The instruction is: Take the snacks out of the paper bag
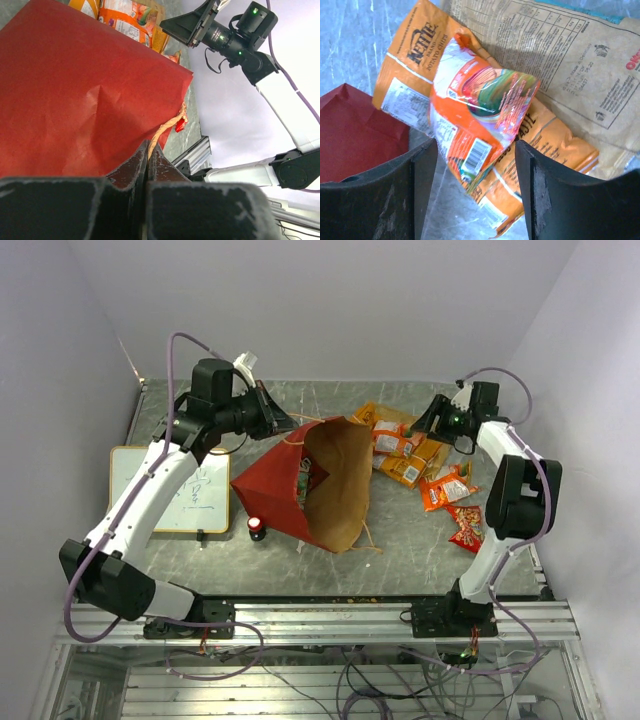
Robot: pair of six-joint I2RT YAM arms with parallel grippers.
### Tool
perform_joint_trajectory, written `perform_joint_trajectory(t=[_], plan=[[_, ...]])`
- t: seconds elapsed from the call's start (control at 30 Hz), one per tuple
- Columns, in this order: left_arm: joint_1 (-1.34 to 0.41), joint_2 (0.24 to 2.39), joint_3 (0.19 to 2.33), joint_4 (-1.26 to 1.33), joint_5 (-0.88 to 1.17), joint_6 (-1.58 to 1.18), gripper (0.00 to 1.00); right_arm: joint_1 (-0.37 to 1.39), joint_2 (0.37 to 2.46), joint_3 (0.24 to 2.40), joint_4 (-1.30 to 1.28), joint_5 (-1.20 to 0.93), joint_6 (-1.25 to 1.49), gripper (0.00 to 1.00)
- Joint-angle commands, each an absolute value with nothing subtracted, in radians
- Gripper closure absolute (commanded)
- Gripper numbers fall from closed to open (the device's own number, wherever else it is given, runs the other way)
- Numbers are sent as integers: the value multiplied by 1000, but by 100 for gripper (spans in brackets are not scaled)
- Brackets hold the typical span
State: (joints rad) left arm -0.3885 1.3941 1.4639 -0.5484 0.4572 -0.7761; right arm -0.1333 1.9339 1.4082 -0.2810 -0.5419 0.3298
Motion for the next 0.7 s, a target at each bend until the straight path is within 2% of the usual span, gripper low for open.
perform_joint_trajectory(t=[0.0, 0.33, 0.47, 0.67], plan=[[-385, 1365, 1453, -493, 497, -836, 93, -116, 1803, 1356, -246, -518, 339, 35], [-384, 1396, 1530, -540, 540, -865, 93, -8, 1546, 1254, -220, -571, 376, 30], [-383, 1409, 1578, -586, 541, -823, 93, 85, 1424, 1185, -215, -603, 409, 30], [-383, 1395, 1563, -585, 556, -842, 93, 190, 1265, 1184, -396, -532, 330, 31]])
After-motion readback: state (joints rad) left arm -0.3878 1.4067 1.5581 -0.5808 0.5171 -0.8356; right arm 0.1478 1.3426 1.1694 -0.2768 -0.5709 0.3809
